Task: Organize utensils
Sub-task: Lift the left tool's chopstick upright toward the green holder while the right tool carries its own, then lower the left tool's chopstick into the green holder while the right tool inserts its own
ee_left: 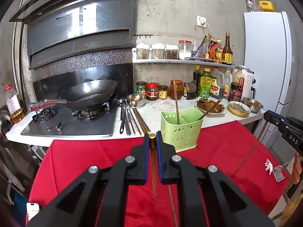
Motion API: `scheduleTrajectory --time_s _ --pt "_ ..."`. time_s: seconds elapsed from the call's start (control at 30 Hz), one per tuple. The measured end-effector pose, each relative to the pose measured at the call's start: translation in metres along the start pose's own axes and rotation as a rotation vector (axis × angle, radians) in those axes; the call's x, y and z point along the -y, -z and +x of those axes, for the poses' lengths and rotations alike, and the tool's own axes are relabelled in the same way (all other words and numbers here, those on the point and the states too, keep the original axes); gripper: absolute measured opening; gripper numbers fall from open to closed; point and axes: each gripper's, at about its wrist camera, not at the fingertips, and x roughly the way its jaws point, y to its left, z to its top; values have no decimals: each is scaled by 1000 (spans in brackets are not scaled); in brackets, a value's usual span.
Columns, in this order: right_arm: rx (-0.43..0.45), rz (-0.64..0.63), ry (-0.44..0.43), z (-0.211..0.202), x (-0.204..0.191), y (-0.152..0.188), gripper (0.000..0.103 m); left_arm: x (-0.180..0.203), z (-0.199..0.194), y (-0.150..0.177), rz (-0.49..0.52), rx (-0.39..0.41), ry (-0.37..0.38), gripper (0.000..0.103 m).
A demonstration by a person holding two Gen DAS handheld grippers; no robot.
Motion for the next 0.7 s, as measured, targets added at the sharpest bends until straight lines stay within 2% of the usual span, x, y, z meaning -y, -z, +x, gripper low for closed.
scheduleTrajectory --time_s 0.3,0.47,0.7 --pt "-85 4 -43 28 -6 31 7 2 28 25 -17 -95 29 7" --pt "-105 24 -56 38 -6 45 7 5 28 34 -16 -89 27 7" --pt "-102 31 -48 36 -7 48 7 8 29 43 -6 -97 27 7"
